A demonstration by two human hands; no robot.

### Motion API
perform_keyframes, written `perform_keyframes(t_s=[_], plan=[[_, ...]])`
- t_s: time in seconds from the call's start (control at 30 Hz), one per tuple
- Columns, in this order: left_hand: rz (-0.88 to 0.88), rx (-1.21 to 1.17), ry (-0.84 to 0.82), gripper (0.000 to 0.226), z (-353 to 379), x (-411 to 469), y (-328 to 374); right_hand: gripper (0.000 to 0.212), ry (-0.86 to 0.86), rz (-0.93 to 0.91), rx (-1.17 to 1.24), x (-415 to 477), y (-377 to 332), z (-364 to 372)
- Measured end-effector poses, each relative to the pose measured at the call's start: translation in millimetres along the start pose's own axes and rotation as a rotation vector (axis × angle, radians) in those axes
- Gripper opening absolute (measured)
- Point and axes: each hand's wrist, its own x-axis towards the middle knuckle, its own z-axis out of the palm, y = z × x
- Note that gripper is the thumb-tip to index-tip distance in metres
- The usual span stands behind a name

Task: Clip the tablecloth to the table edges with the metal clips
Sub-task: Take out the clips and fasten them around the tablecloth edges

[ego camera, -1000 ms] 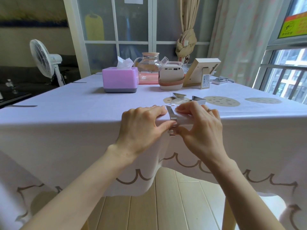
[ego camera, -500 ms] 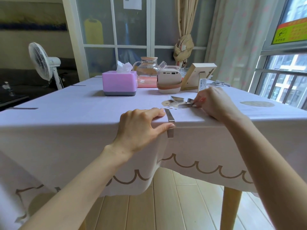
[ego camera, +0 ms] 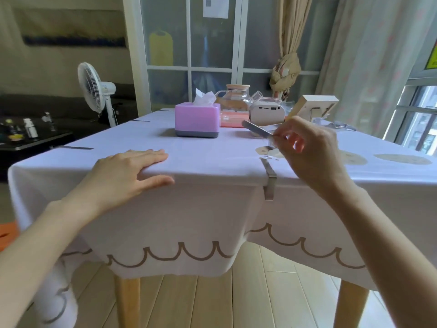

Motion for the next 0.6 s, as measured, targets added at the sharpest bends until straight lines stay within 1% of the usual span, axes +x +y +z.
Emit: perform_keyframes(t_s=[0.07, 0.1, 0.17, 0.2, 0.3, 0.33, 0.4, 0.47, 0.5, 0.57, 0.6], plan=[[-0.081, 0.045, 0.006, 0.083, -1, -9, -21, 0.006, -0.077, 0.049, 0.246, 2, -33, 12], [-0.08, 0.073, 0.025, 0.085, -1, -13, -30, 0.011, -0.123, 0.096, 0.373, 3, -50, 20], [0.001, 0.099, 0.05, 0.096, 0, -15, -45, 0.03, -0.218, 0.176, 0.54, 6, -79, 35], [0.032, 0.065, 0.043, 0.099, 1, -15, -52, 0.033, -0.263, 0.198, 0.595, 7, -91, 43], [0.03, -0.036, -0.015, 0.097, -5, -11, -59, 0.028, -0.339, 0.271, 0.782, 9, -121, 66], [0.035, -0.041, -0.031, 0.096, -6, -10, -61, 0.027, -0.33, 0.277, 0.809, 9, -128, 75], [0.031, 0.004, -0.049, 0.098, -8, -10, -62, 0.024, -0.272, 0.212, 0.749, 11, -140, 94], [-0.032, 0.086, -0.025, 0.09, -7, -13, -62, 0.015, -0.213, 0.147, 0.641, 12, -149, 111], [-0.08, 0.124, 0.001, 0.09, -6, -15, -63, 0.012, -0.188, 0.145, 0.604, 12, -152, 118], [-0.12, 0.174, 0.034, 0.104, -4, -18, -64, 0.011, -0.169, 0.171, 0.602, 14, -159, 127], [-0.13, 0.167, 0.019, 0.106, -5, -19, -66, 0.011, -0.172, 0.188, 0.636, 14, -162, 131]])
